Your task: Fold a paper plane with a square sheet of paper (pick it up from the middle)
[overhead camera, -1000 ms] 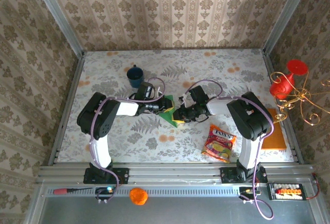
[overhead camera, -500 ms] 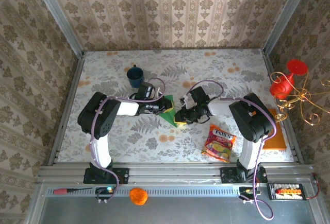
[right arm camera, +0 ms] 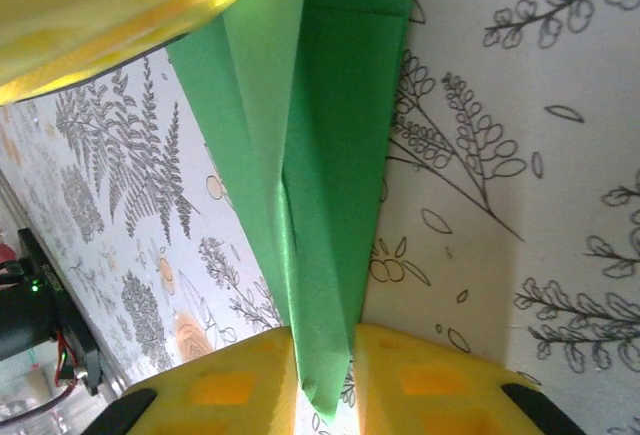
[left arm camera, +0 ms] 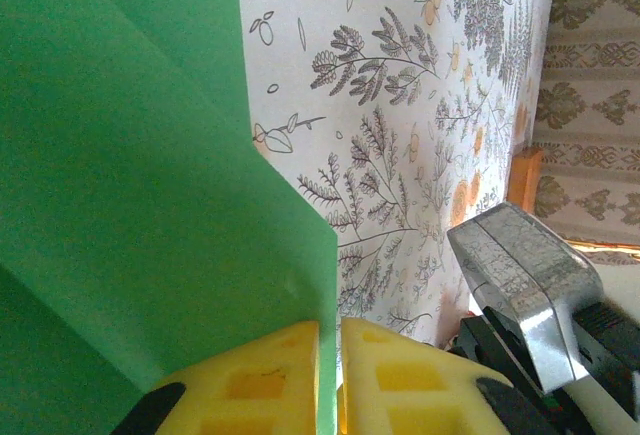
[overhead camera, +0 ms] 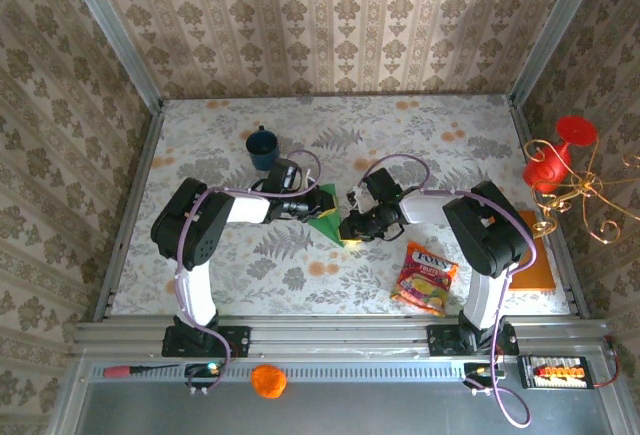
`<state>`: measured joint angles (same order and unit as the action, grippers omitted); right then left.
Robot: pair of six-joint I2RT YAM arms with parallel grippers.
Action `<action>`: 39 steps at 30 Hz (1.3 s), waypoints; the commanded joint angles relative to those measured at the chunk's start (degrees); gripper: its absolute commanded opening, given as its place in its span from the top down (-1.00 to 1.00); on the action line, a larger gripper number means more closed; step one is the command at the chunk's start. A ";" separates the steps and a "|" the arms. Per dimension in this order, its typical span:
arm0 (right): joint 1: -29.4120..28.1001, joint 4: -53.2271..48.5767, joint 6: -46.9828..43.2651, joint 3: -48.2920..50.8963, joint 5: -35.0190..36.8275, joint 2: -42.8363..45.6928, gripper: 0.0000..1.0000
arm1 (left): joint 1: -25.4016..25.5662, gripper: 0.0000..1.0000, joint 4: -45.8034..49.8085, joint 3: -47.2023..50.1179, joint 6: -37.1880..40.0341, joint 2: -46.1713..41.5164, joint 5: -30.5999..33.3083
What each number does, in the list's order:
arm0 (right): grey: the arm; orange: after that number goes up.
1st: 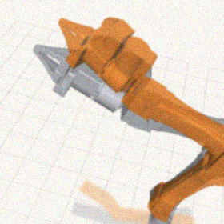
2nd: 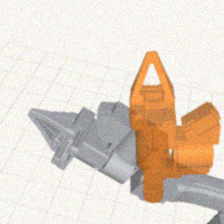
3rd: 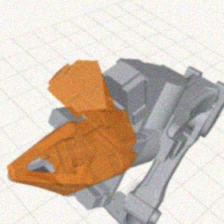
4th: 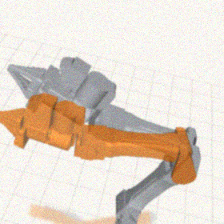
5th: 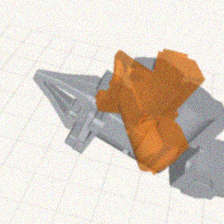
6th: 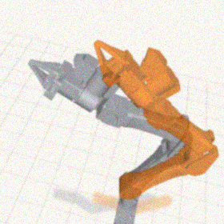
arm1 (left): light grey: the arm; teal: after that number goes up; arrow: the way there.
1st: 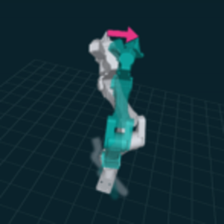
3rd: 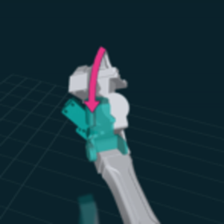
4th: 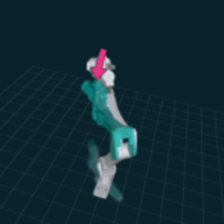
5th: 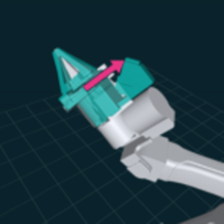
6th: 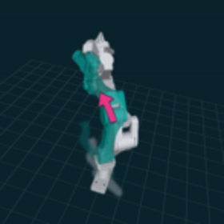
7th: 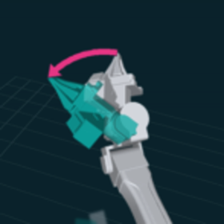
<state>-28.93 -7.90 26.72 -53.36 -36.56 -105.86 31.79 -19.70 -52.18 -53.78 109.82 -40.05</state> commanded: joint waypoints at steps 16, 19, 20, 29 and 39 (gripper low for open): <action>-0.93 -4.13 -1.35 -0.03 3.90 -3.43 0.68 | -0.07 0.71 0.98 -1.95 1.75 1.97 0.13; -0.89 -3.85 -1.00 0.01 3.82 -3.10 0.68 | -0.02 0.71 0.98 -1.81 1.72 2.06 0.24; -0.87 -3.72 -0.82 0.06 3.65 -2.69 0.68 | -0.08 0.71 0.98 -1.86 1.75 2.04 0.21; 0.04 -0.49 3.31 1.56 3.85 4.57 0.44 | -0.15 0.72 1.57 -1.83 2.18 2.06 0.31; 0.36 -1.35 5.10 0.05 7.78 6.64 0.29 | -0.33 0.72 2.08 -1.73 2.54 2.01 0.78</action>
<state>-28.42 -7.62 31.40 -51.83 -30.92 -97.89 31.79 -18.68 -53.04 -52.71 111.04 -39.81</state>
